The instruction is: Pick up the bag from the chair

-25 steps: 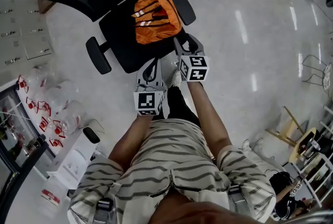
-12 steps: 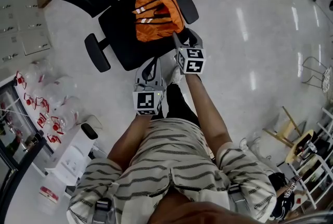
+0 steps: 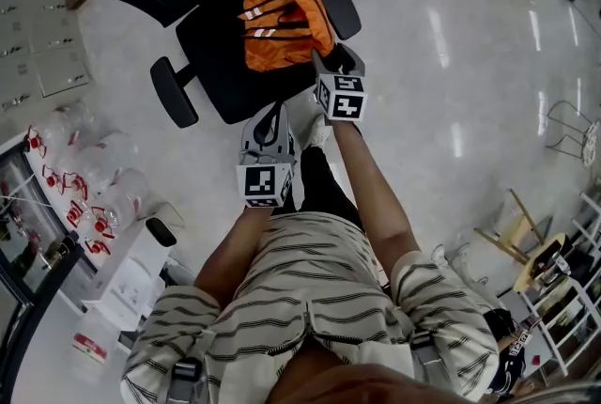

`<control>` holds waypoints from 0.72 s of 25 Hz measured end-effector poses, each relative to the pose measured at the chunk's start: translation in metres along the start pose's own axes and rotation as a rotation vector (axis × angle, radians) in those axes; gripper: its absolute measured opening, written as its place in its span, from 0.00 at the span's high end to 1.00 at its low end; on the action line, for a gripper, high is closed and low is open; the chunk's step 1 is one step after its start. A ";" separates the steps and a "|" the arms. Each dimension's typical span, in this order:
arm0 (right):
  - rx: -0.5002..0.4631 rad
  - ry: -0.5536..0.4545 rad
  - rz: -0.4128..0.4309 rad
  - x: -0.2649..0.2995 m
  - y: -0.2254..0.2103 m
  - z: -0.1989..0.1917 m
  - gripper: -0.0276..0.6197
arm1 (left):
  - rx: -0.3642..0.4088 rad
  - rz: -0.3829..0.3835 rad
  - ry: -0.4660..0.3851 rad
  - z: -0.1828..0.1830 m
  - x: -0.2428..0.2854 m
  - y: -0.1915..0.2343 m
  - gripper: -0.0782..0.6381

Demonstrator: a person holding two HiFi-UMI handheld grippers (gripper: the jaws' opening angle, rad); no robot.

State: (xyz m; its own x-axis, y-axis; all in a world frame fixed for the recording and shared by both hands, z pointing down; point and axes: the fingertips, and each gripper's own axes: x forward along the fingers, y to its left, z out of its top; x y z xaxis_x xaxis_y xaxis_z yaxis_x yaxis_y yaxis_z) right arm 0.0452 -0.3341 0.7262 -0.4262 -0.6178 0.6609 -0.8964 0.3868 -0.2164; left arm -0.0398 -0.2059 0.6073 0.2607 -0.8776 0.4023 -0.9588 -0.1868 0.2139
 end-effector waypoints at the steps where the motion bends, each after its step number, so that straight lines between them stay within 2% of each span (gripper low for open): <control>1: 0.005 0.007 -0.005 0.003 -0.002 -0.002 0.58 | -0.002 0.001 0.000 -0.001 0.000 0.001 0.86; 9: 0.015 0.045 -0.002 0.021 -0.009 -0.009 0.58 | -0.014 0.001 0.007 -0.005 0.001 0.005 0.86; 15: 0.098 0.074 0.001 0.037 -0.014 -0.015 0.58 | -0.026 0.001 0.009 -0.008 0.000 0.009 0.86; 18: 0.107 0.083 0.001 0.042 -0.015 -0.018 0.58 | -0.028 -0.001 0.009 -0.009 0.000 0.008 0.86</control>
State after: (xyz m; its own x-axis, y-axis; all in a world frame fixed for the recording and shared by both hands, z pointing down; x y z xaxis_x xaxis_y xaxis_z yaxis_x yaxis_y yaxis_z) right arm 0.0432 -0.3539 0.7701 -0.4193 -0.5567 0.7172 -0.9058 0.3096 -0.2893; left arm -0.0469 -0.2033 0.6171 0.2630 -0.8734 0.4100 -0.9551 -0.1754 0.2389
